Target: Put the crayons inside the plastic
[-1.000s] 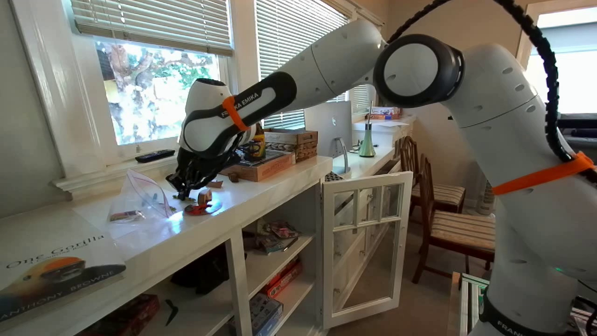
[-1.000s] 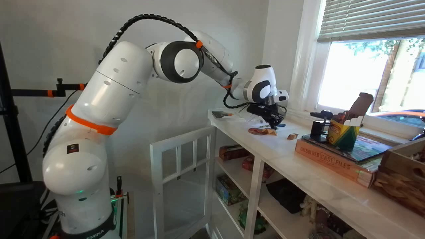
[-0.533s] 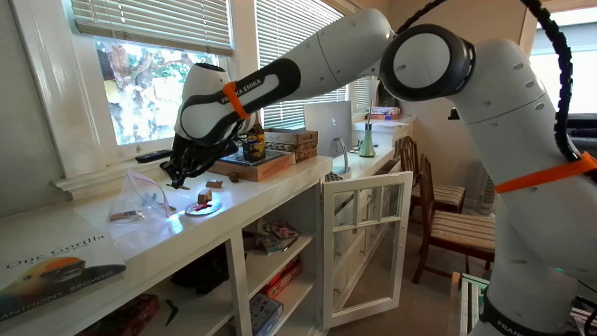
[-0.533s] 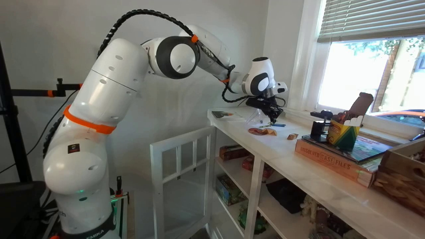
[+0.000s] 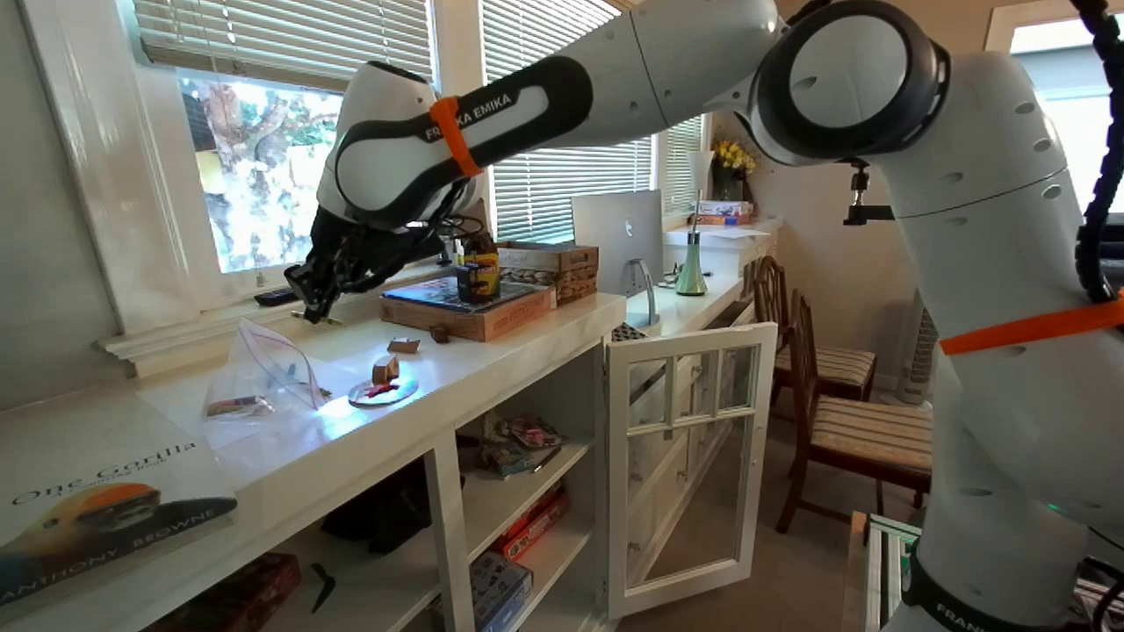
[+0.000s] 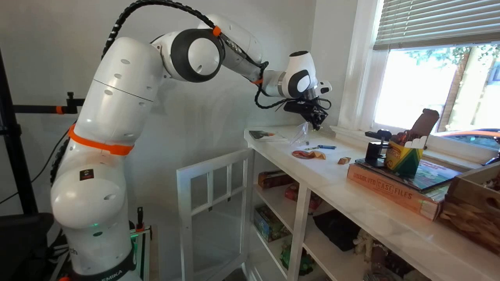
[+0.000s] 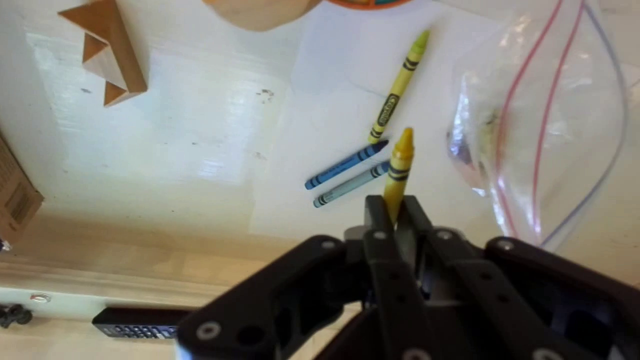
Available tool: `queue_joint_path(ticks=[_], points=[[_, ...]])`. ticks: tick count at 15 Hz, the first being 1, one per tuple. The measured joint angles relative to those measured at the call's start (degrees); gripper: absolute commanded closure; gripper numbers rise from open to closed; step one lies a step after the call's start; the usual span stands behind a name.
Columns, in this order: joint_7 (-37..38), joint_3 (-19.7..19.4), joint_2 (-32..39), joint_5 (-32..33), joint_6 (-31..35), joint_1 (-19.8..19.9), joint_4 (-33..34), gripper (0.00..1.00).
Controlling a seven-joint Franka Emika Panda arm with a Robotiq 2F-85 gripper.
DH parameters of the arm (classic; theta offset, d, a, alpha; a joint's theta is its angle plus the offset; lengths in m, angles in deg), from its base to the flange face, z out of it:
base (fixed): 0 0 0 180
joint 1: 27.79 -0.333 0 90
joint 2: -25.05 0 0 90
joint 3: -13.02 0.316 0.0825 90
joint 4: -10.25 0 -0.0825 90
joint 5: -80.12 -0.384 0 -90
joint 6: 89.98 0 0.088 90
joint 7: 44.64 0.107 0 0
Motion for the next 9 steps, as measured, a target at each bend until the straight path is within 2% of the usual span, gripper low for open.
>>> queue_joint_path(ticks=[9], points=[[-4.87, 4.65, -6.82, -2.91, -10.15, 0.13, -3.03, 0.97]])
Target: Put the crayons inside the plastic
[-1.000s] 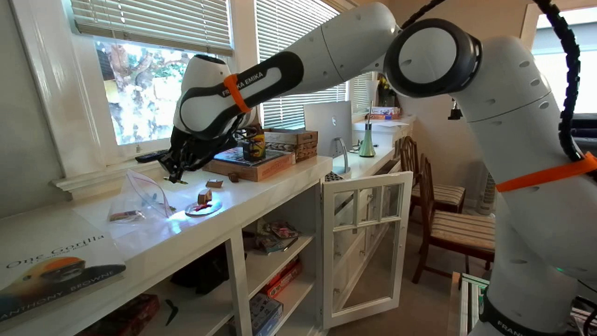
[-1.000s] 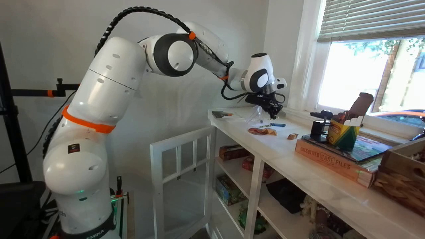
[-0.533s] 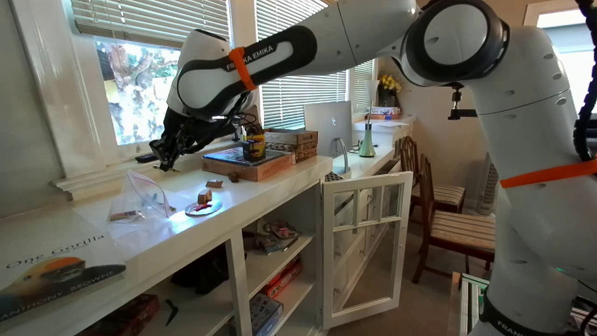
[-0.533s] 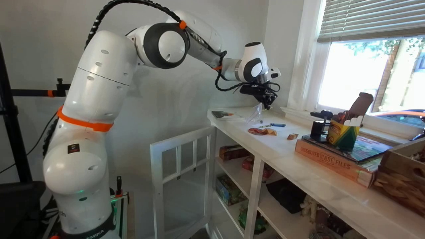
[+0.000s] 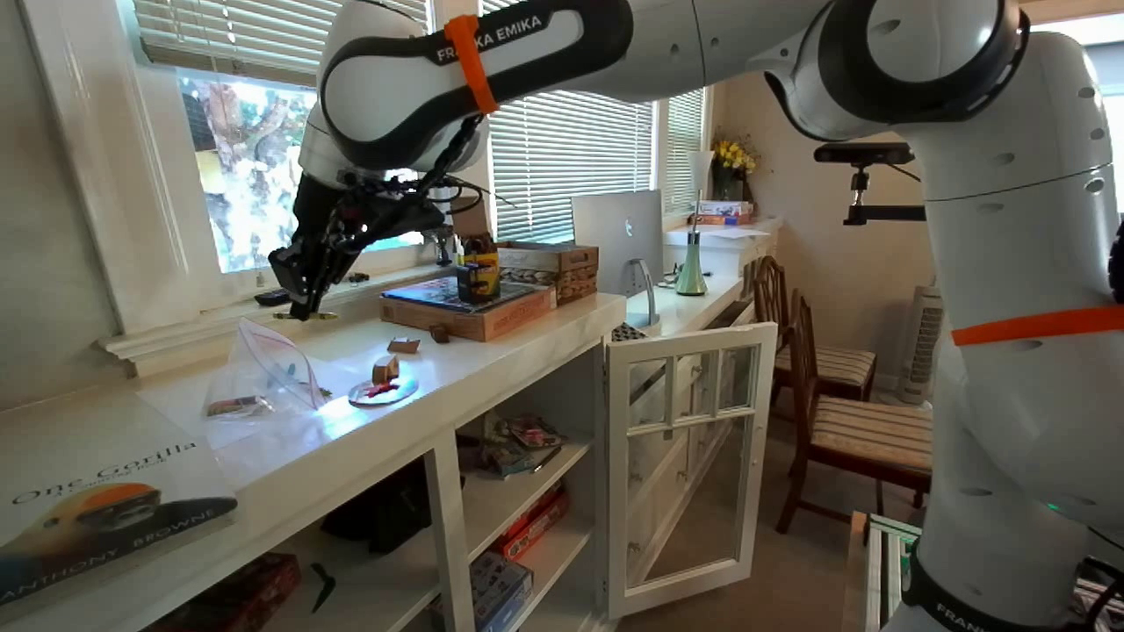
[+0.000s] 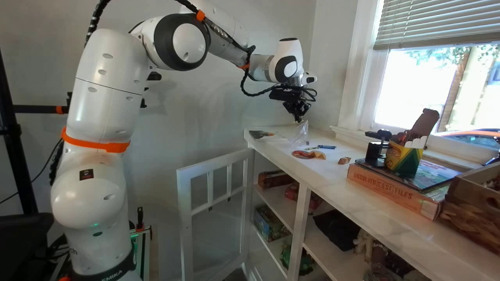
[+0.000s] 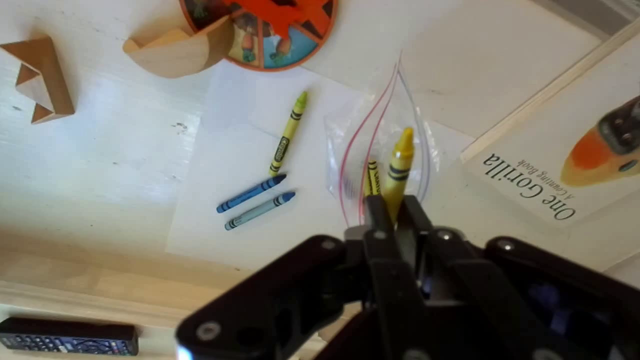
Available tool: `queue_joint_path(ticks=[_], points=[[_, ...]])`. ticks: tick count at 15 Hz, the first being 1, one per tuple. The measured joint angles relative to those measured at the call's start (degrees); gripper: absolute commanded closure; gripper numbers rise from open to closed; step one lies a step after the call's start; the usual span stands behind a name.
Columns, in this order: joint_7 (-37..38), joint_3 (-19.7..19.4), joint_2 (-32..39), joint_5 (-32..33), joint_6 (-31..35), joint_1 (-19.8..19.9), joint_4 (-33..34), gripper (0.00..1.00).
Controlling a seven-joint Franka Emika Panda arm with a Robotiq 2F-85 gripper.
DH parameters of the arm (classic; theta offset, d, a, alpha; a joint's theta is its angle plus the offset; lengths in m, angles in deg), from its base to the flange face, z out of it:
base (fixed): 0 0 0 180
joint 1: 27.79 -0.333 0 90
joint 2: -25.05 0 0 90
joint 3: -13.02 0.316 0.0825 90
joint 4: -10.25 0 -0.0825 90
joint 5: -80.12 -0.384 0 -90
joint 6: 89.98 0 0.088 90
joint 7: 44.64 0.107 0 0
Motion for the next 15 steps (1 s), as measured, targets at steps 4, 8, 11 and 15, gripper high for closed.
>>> queue_joint_path(ticks=[4, 8, 11, 15], points=[[-2.62, 0.36, -1.29, -2.08, -3.41, 0.08, -0.93, 0.97], [-5.33, 0.36, -0.87, -3.08, -3.93, 0.36, -2.14, 0.97], [-7.23, 0.37, 0.28, -3.1, -3.92, 0.49, -2.37, 0.97], [-9.43, 0.39, 1.63, -3.13, -3.46, 0.57, -2.33, 0.97]])
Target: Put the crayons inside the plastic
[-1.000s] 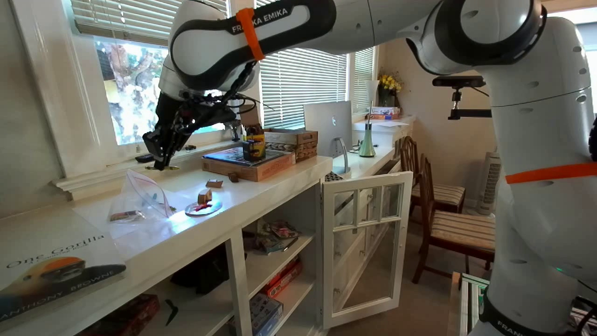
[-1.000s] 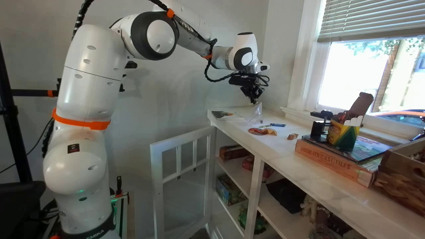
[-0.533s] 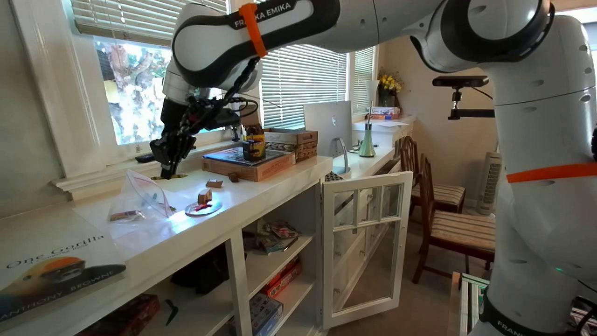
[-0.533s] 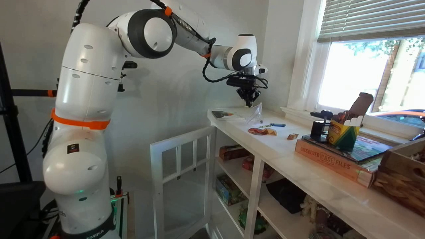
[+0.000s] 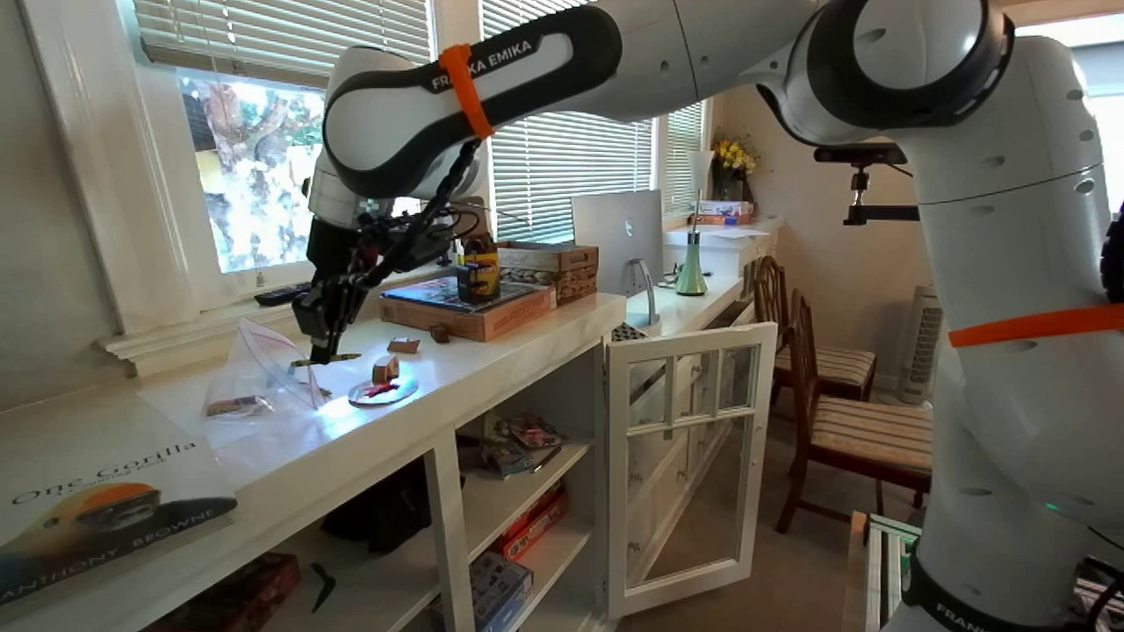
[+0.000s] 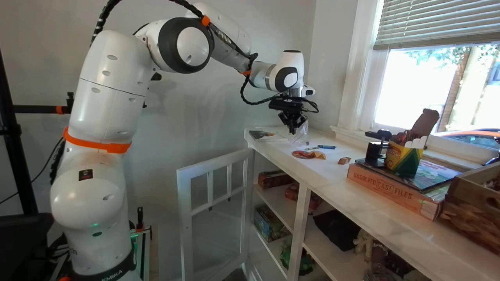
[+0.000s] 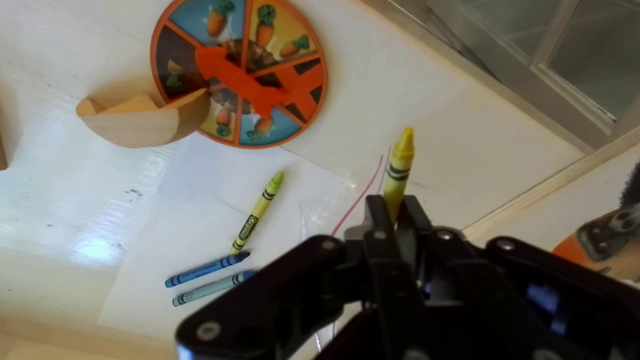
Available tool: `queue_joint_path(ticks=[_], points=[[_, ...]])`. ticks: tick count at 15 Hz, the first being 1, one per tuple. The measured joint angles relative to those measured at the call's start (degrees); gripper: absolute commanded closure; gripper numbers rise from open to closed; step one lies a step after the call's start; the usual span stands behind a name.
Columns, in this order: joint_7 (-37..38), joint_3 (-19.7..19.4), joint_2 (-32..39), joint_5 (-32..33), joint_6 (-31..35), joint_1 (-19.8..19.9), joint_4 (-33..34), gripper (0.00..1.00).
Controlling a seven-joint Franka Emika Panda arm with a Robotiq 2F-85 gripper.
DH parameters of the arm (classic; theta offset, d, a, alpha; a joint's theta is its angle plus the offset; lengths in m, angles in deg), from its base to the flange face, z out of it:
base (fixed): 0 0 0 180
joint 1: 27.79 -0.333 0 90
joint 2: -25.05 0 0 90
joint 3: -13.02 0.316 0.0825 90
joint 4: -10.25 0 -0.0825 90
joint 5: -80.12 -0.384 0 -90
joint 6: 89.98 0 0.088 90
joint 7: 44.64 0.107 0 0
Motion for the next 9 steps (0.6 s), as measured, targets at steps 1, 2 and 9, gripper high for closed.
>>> queue_joint_path(ticks=[1, 2, 9], points=[[-0.36, 0.0, 0.23, -0.02, 0.3, 0.01, 0.03, 0.97], [-0.6, 0.0, 0.46, -0.02, 0.7, 0.03, 0.09, 0.97], [-1.05, 0.01, 2.75, -0.17, 2.95, 0.65, 1.6, 0.97]])
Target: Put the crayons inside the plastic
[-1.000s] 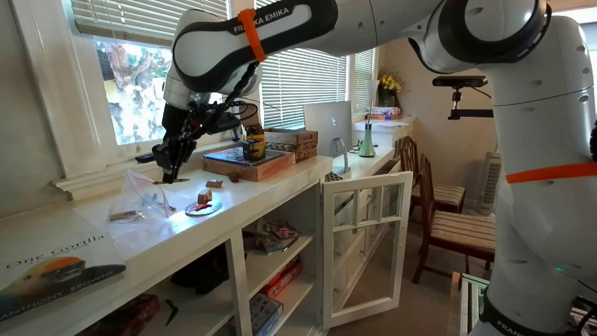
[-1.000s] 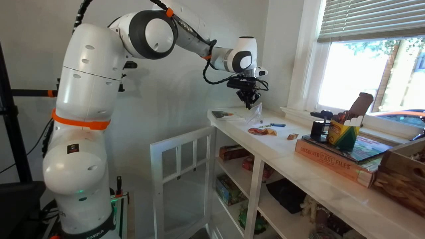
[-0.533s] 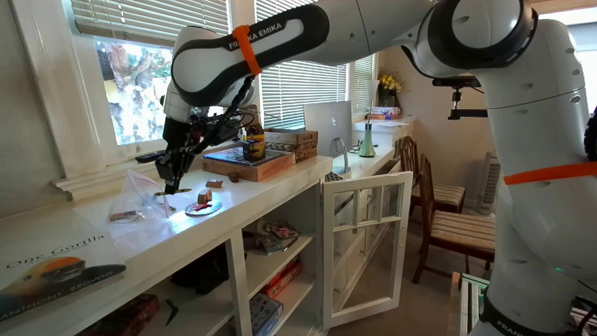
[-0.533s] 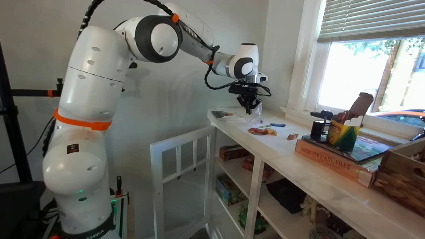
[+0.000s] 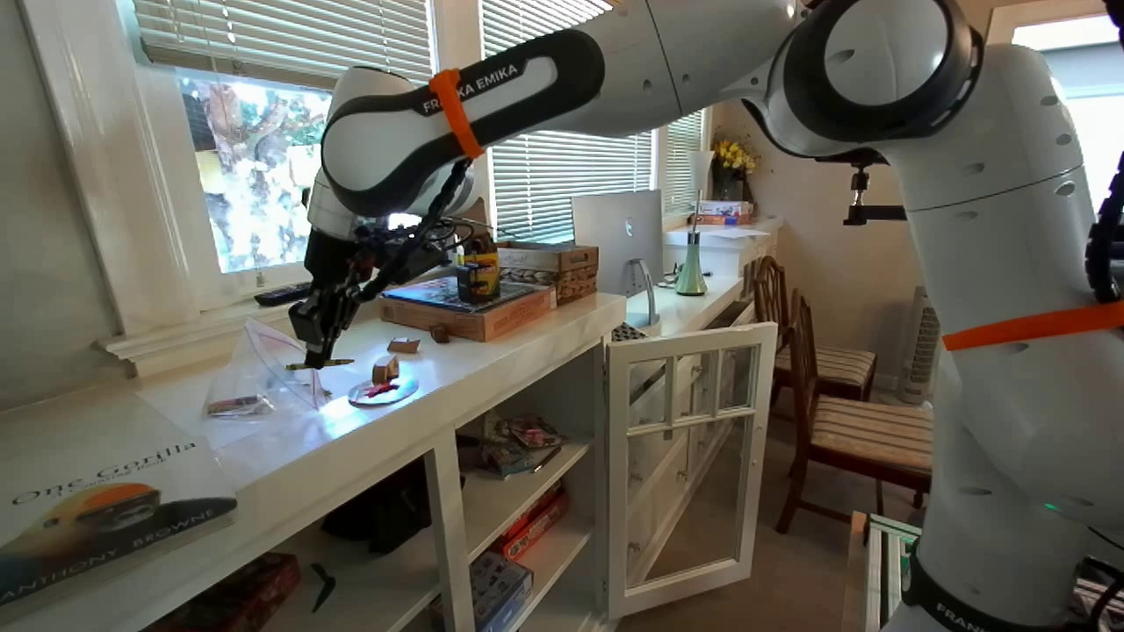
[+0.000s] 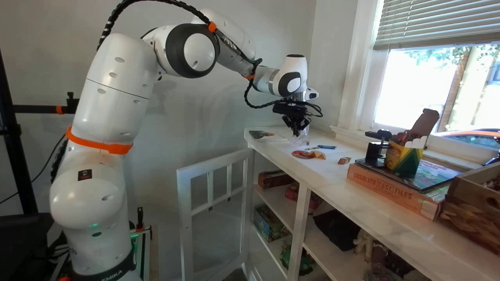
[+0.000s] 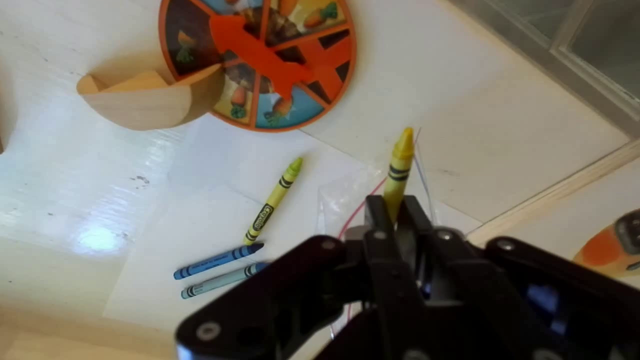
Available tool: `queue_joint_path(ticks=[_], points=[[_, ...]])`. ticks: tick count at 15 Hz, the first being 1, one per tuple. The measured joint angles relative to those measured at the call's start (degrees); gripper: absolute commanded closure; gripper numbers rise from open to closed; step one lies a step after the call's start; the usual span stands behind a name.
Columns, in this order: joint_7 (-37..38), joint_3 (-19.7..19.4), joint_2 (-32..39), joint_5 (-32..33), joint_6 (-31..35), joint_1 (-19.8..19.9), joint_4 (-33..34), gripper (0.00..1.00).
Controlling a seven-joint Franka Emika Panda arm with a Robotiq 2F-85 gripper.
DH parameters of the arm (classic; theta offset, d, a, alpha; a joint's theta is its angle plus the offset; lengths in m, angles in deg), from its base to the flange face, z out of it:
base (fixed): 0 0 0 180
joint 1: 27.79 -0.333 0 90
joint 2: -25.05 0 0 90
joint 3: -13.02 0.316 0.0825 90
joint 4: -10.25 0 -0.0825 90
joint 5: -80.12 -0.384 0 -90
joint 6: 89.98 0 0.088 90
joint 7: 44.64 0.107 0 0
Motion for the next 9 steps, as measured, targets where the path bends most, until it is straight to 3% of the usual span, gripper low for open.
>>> queue_joint_path(ticks=[9], points=[[1.28, 0.27, 3.35, -1.97, 0.21, 0.06, 4.79, 0.97]])
